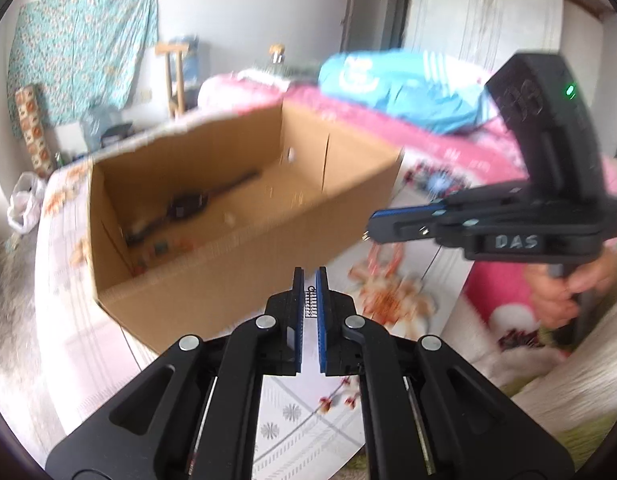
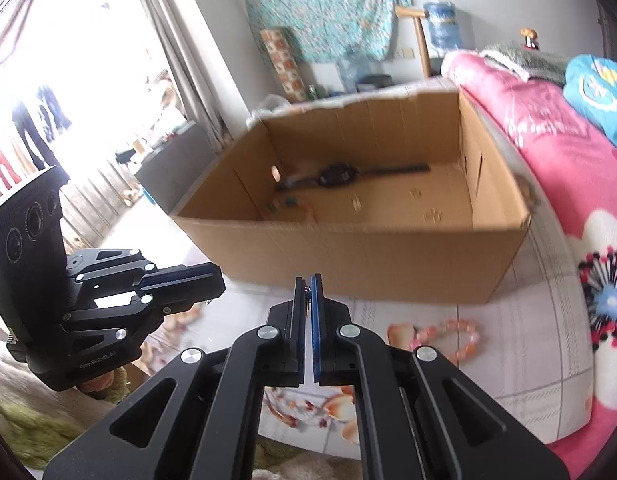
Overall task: Organize jewelry
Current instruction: 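Carry the gold keychain charm over the box with the left gripper, then open the left gripper to drop the keychain charm into the box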
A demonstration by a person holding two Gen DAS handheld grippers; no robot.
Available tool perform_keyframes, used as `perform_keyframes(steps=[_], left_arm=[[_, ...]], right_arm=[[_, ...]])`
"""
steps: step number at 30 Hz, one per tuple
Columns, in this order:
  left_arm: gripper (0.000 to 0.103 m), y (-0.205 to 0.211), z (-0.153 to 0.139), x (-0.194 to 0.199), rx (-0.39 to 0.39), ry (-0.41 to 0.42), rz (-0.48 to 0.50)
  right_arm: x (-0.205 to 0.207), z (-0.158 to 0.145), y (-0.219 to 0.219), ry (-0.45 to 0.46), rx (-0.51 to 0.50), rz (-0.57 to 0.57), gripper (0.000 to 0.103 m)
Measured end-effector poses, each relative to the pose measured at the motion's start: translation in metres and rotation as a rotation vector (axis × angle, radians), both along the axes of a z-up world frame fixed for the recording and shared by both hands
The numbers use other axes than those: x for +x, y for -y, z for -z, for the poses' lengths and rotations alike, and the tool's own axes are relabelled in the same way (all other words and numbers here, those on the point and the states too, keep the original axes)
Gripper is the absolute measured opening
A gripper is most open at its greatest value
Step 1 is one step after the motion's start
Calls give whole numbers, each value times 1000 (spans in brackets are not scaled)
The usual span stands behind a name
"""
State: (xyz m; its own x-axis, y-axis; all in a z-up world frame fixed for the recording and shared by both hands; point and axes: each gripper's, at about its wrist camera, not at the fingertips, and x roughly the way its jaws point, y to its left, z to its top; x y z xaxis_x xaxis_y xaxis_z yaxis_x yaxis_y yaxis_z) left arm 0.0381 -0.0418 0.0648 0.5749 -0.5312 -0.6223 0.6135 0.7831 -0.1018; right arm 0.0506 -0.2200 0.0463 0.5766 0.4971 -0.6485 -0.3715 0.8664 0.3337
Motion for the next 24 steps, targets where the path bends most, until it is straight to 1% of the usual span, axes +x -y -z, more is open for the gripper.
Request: perform_keyframes(steps=[3,5,7,9,11,14,16,18,21,23,24], left_arm=[[5,-3,-27,4,-49,38,18],[5,-4,-39,14,-78,55,20],[5,1,-45,31,-86,42,9],[5,6,-44,50,-77,38,-21],[5,9,-39,71,-83,-12,-44],[5,13,-23,105,-83,-148,-74],[5,16,-9,125,-97,-240,-72],[5,16,2,138,-103,-306,-94],[5,15,13,148,-129,-354,-101],[6,16,17,152,-129,-372,-110],[7,15,17,152,-130,-375,-120]], right_arm=[[12,-26,3,62,38,-16,3],[22,-34,8,83,66,-17,3],[40,-40,14,82,92,-6,3],[57,-42,18,67,112,8,3],[76,-40,21,35,122,13,3],[104,-28,23,-49,120,17,3],[122,-17,24,-103,112,21,3],[136,-6,27,-152,118,28,3],[151,6,30,-206,120,27,5],[156,11,34,-225,130,32,6],[158,13,36,-233,133,41,9]])
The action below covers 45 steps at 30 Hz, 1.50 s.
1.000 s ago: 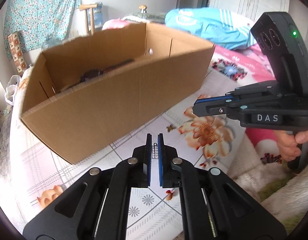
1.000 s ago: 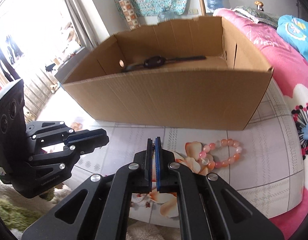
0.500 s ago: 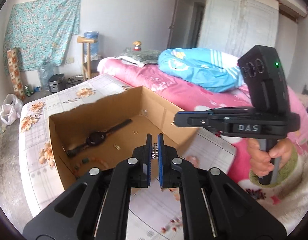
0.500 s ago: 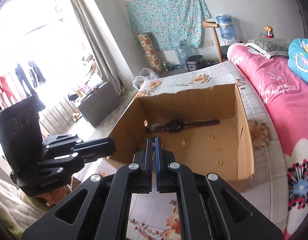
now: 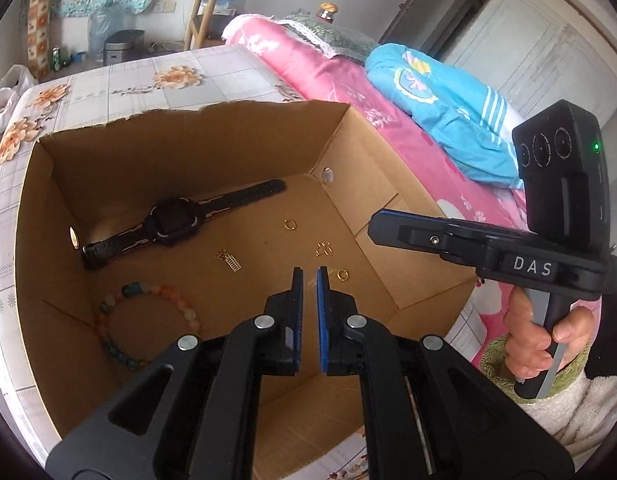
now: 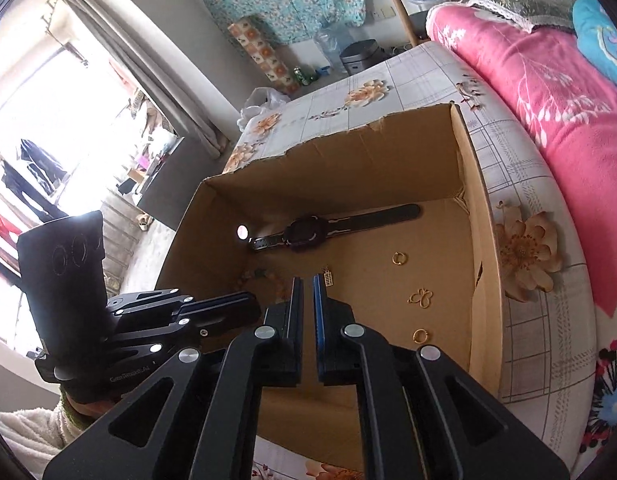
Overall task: Organize jewelry
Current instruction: 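Open the left gripper to drop the keychain charm into the box, then withdraw both tools from the box back over the sheet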
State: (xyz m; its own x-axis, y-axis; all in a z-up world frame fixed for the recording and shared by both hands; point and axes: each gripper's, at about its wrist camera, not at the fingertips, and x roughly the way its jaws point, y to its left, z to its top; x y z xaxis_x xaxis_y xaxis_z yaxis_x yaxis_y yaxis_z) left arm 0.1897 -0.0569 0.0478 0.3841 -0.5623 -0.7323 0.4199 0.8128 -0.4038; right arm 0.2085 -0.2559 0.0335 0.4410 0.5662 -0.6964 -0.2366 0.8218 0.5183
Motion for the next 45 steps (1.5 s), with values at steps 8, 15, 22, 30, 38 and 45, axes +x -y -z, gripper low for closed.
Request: perform_keyframes(steps=[8,15,22,30,38,45], left_arm=[[9,-7,5,8,-8,-18,-34],[19,-10,-1,1,12,25,-45],[41,-25,-24,-26,-25,111,-45],[80,-61,-47,-83,19,225,-85],[89,-78,-40,-129,76,245,-70],[90,-70,4,-141,123,132,-55]], right_arm=[[-1,-6,14,28,6,40,24],[-13,-17,16,70,2,57,37],[-40,-38,16,146,0,73,52],[-85,-53,28,251,-17,113,65],[-135,-46,35,285,-43,149,75],[-170,-30,27,272,-163,122,89]])
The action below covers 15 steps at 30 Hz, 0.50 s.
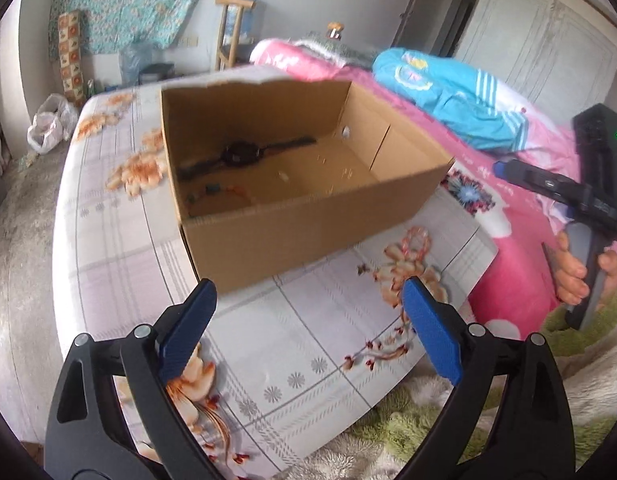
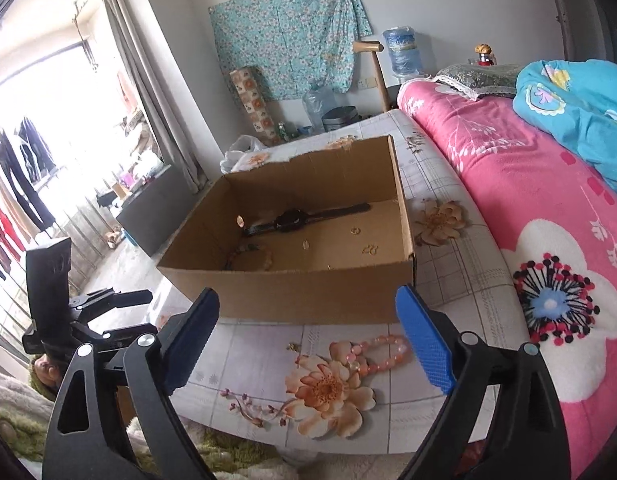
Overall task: Organize jewelry
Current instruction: 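Withdraw both tools from the box back over the sheet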
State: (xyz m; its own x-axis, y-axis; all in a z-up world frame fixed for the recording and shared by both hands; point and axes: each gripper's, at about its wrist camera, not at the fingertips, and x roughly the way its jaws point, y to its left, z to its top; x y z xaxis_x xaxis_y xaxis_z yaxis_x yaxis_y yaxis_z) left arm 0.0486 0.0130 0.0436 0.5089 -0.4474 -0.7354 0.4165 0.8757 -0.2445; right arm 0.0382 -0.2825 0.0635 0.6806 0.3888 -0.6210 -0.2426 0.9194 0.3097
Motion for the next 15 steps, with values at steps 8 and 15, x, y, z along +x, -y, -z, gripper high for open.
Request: perform_keyframes(steps=[8,15], left_arm=[[90,30,65,19,178,-107,-70],[90,40,86,29,238,-136,-123]], right_arm=[[0,69,-19,-187,-306,133,90],[4,107,-27,-280,-404,141,90]])
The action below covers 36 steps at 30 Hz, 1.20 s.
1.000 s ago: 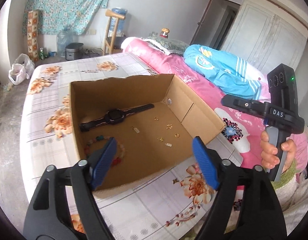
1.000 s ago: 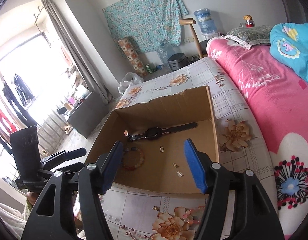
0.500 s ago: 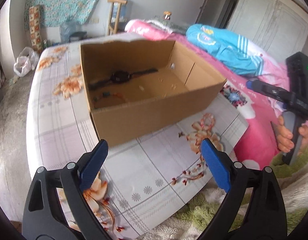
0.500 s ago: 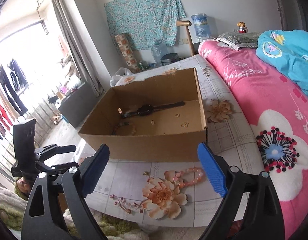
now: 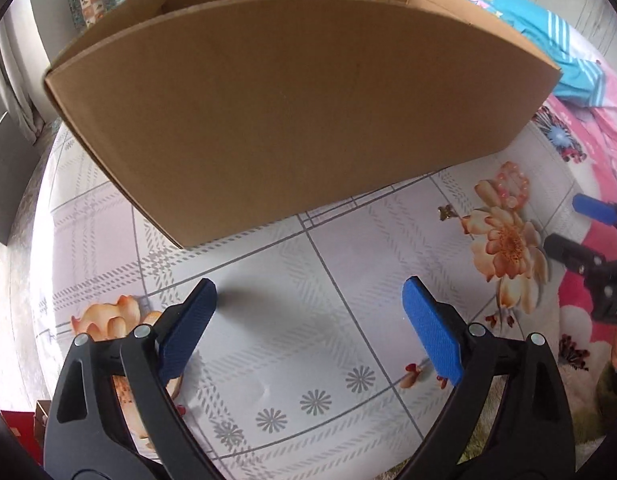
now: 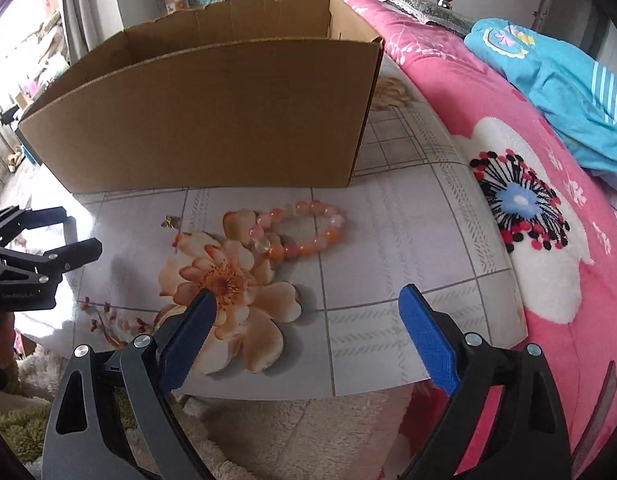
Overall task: Organize jewelry
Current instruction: 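Withdraw both tools from the box back over the sheet, then move the right gripper to the pink bead bracelet and close on it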
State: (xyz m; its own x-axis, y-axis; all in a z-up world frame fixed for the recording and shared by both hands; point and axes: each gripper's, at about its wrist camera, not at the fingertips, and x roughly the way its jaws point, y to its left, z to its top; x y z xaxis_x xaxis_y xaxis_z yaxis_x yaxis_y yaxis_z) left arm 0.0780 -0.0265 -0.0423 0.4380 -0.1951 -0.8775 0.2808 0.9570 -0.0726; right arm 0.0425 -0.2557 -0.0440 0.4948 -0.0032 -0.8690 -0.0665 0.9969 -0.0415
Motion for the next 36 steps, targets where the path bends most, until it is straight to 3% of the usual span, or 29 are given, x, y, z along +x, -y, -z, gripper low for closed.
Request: perform_keyframes(steps=[4,12,16,36], left_arm=[[92,7,4,0,64,12,-22],[95,12,3,5,69,-21,-86],[95,16,4,7,71,-35,-101],[95,20,7,19,74,-44,-111]], right_arm=[[2,9,-3,-25,-22,-15,90],[6,16,-1,-51,-48,-15,95],[12,18,9,-69,-11,-5,96],[37,24,24,-112,19,-16,97]])
